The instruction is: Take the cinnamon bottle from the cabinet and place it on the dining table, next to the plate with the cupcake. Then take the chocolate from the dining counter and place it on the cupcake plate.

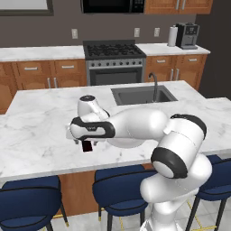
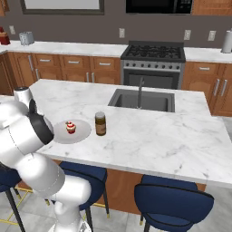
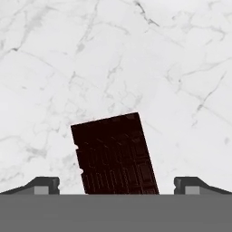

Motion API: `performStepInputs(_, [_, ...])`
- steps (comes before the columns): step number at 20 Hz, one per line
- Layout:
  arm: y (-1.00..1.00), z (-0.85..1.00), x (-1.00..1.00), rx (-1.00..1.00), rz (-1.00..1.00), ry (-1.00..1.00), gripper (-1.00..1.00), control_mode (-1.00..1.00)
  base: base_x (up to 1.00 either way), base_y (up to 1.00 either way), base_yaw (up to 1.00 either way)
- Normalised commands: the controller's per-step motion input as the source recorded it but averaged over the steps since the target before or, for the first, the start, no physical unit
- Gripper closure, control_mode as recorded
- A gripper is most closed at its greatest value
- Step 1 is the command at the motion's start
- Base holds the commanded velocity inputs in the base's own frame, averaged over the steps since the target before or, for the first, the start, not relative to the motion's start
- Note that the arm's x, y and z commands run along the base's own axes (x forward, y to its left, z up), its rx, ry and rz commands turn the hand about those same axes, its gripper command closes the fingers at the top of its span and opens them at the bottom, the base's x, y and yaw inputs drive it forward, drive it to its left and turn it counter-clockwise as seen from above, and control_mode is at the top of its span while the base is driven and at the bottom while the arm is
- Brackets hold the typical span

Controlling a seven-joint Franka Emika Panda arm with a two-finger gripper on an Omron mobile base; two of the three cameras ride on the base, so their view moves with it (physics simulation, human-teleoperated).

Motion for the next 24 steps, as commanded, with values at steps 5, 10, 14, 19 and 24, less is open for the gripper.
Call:
performStepInputs(5, [0.0, -0.51, -0.19, 0.0, 0.03, -0.01, -1.0, -1.0, 0.0, 0.0, 0.0])
performStepInputs(10, [0.0, -0.54, -0.21, -0.01, 0.01, -0.05, 1.0, -1.0, 0.0, 0.0, 0.0])
performStepInputs(14, [-0.01, -0.56, -0.12, 0.0, 0.0, 0.0, 1.0, -1.0, 0.0, 0.0, 0.0])
performStepInputs(19, [-0.11, -0.53, -0.16, 0.0, 0.0, 0.0, 1.0, -1.0, 0.0, 0.0, 0.0])
performStepInputs(24, [-0.13, -0.32, -0.18, 0.0, 0.0, 0.0, 1.0, -1.0, 0.0, 0.0, 0.0])
